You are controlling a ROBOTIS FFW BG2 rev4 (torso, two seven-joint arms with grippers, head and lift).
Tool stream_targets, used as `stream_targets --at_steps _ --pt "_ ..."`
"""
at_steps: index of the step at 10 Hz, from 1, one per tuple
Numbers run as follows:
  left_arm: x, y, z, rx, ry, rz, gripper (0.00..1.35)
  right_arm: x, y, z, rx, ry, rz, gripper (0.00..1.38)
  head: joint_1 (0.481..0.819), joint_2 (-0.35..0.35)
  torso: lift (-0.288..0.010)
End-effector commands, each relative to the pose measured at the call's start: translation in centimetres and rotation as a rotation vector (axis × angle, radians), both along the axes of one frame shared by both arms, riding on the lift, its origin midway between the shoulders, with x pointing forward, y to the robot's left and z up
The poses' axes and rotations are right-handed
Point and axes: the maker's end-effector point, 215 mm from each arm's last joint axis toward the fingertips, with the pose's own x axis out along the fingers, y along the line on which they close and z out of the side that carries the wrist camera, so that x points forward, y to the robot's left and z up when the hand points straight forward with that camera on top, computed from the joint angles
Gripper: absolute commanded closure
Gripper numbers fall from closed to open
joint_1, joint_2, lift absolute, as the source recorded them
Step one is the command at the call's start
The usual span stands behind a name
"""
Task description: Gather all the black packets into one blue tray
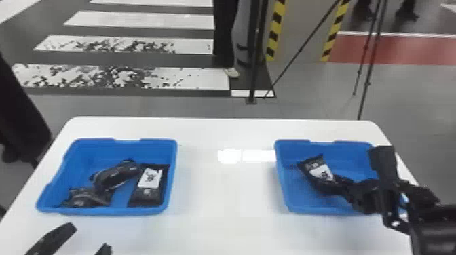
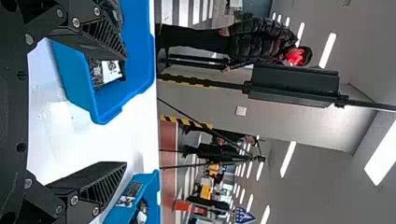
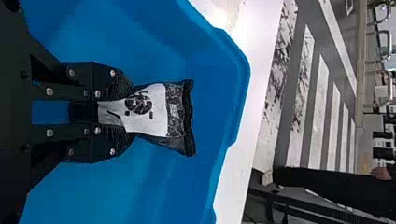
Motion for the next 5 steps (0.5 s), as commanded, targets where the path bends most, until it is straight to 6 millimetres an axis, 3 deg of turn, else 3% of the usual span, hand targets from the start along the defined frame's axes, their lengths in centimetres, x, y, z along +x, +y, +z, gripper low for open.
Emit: stream_targets --at_steps 1,2,3,5 --pt "0.1 -0.2 -0.1 -0.005 0.004 -0.006 0.24 -0.5 -1.4 2.1 -0.016 -0.045 -0.024 1.28 0.695 -0.072 -0.110" --pt "0.5 -0.4 -0.1 -0.010 0.006 -0.015 0.24 -0.9 -1.6 3.5 -0.018 -0.076 -0.031 1.28 0.695 -0.090 -0.110" --pt "0.9 -0.6 0.2 -0.018 0.000 -0.020 0.24 -1.4 -0.6 5.7 -0.025 -0.114 -0.014 1.28 0.695 -0.102 -0.110" --pt "2.0 -1.5 0.7 -0.070 0.000 -0.046 0.24 -2.8 3.6 9.1 -0.014 -0.170 0.048 1.28 0.695 -0.097 -0.110"
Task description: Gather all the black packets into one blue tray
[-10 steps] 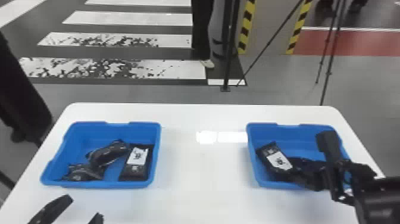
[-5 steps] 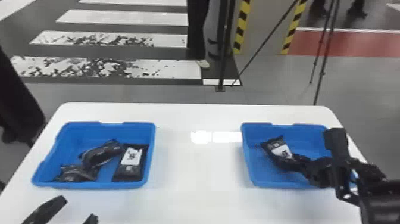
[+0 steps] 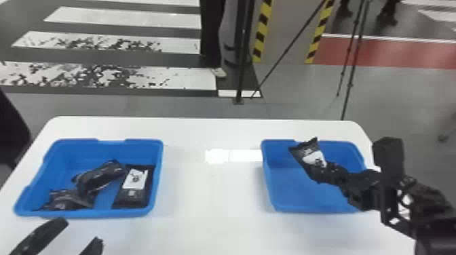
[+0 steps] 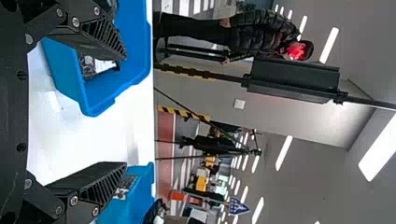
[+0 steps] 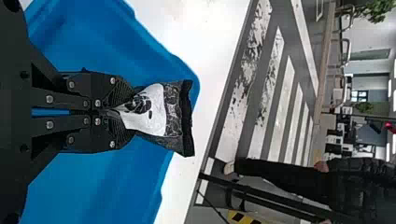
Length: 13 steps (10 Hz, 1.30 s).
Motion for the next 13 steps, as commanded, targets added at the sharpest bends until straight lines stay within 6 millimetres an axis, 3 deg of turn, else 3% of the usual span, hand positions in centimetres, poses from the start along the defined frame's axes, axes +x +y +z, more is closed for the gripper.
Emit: stream_targets --at_steps 1,3,6,9,13 --pt "1.1 -0.6 0.9 -0.038 -0.015 -0.016 0.25 -1.5 4.8 2.0 0.029 -0.025 0.079 1.28 0.695 -0.079 -0.110" --pt "2.5 -2.3 1.9 -0.136 -0.013 -0.044 0.25 -3.6 10.5 3.8 0.081 -0.047 0.183 1.28 0.695 0.000 -0.110" --pt "4.1 -5.8 2.1 -0.214 0.024 -0.132 0.25 -6.6 16.5 6.0 0.171 -0.060 0.291 1.28 0.695 0.064 -0.110" --pt "5.3 -9.1 2.6 -0.283 0.061 -0.214 0.25 -9.0 21.2 7.6 0.224 -0.066 0.394 1.28 0.695 0.092 -0.110" --pt "6.7 -14.0 5.4 -0.507 0.092 -0.333 0.25 -11.5 25.8 8.5 0.284 -0.054 0.512 1.28 0.695 0.115 -0.110"
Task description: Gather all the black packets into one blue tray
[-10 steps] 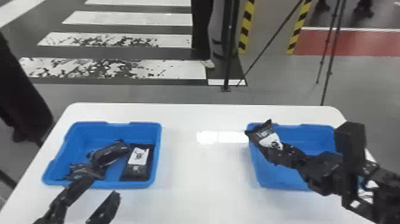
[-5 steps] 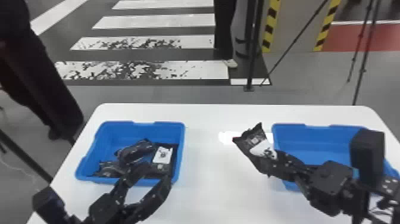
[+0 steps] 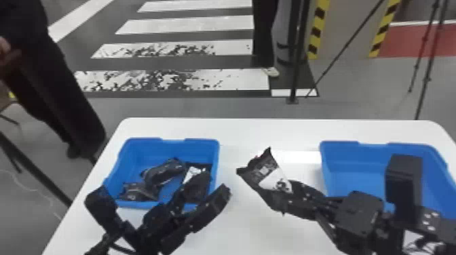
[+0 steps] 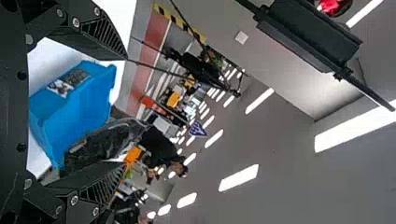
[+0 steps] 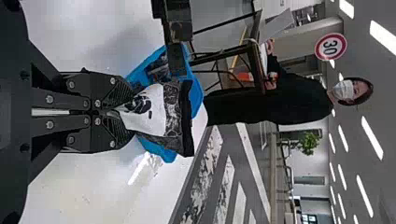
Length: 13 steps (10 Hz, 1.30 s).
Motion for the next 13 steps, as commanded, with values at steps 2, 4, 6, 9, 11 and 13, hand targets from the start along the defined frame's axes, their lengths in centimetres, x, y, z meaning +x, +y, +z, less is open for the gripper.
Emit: stream_targets --at_steps 2,4,6,9,11,13 --pt "0.5 -3.3 1.4 -0.160 0.035 -0.072 0.25 -1.2 2.2 0.6 0.017 -0.005 0.057 1.28 0.695 0.108 -0.110" --pt "1.1 -4.7 1.6 -0.243 0.053 -0.090 0.25 -1.8 3.8 1.2 0.016 -0.018 0.107 1.28 0.695 0.098 -0.110" --pt "1.8 -5.6 2.0 -0.282 0.047 -0.102 0.43 -2.4 4.8 1.1 0.020 -0.015 0.140 1.28 0.695 0.100 -0.110" --pt "2.6 -5.6 1.8 -0.237 -0.025 -0.119 0.83 -2.5 5.0 0.6 0.018 -0.006 0.147 1.28 0.695 0.100 -0.110" --pt "3.9 -4.9 2.3 -0.198 -0.102 -0.094 1.22 -2.4 5.0 0.4 0.017 -0.001 0.149 1.28 0.695 0.103 -0.110" --pt "4.1 -3.3 2.5 -0.217 -0.114 -0.043 1.22 -2.4 5.1 0.2 0.033 0.015 0.151 1.15 0.695 0.113 -0.110"
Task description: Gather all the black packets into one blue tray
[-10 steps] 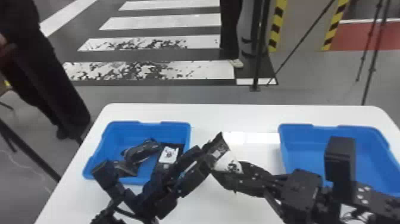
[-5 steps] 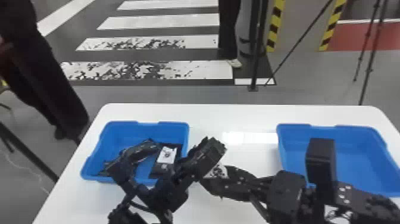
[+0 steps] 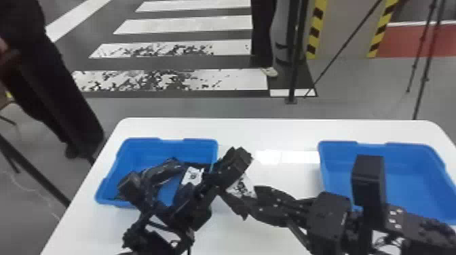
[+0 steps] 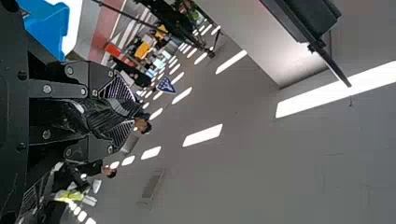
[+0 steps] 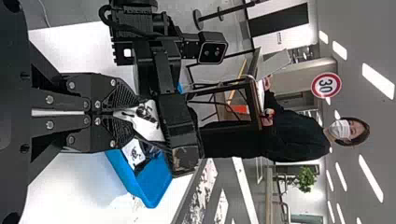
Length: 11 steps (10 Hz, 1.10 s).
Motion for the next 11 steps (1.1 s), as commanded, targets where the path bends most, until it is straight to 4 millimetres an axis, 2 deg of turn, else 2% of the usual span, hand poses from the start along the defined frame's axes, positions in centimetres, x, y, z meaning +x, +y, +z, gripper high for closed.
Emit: stream_targets --at_steps 1,2,3,5,6,7,8,10,11 --pt "0.4 2.0 0.1 0.014 -0.019 0.051 1.22 0.1 -0.7 -0.9 0.028 0.043 -0.019 0.64 0.695 0.126 -0.110" --pt "0.6 3.7 -0.3 0.046 -0.022 0.087 1.22 0.4 -2.1 -1.7 0.028 0.063 -0.055 0.31 0.695 0.139 -0.110" --pt "0.8 6.3 -0.5 0.065 -0.028 0.131 1.22 1.0 -4.1 -2.5 0.035 0.075 -0.104 0.11 0.695 0.148 -0.110" --pt "1.5 11.7 -0.5 0.160 -0.062 0.218 1.22 1.6 -8.2 -3.5 0.084 0.090 -0.220 0.11 0.695 0.156 -0.110" --pt "2.2 15.1 -0.9 0.283 -0.082 0.269 1.22 1.3 -10.1 -3.8 0.092 0.102 -0.285 0.11 0.695 0.164 -0.110" --pt "3.1 18.7 -1.8 0.439 -0.084 0.319 1.22 1.0 -10.9 -4.4 0.094 0.120 -0.312 0.11 0.695 0.173 -0.110" --pt "4.3 21.0 -2.9 0.557 -0.083 0.344 1.22 0.7 -10.9 -4.7 0.093 0.128 -0.311 0.11 0.695 0.198 -0.110" --pt "7.1 23.8 -5.9 0.706 -0.057 0.363 1.22 0.4 -10.8 -4.9 0.104 0.136 -0.316 0.11 0.695 0.250 -0.110" --pt "8.4 24.5 -7.3 0.783 -0.040 0.355 1.22 0.5 -11.3 -4.6 0.105 0.119 -0.334 0.11 0.695 0.271 -0.110"
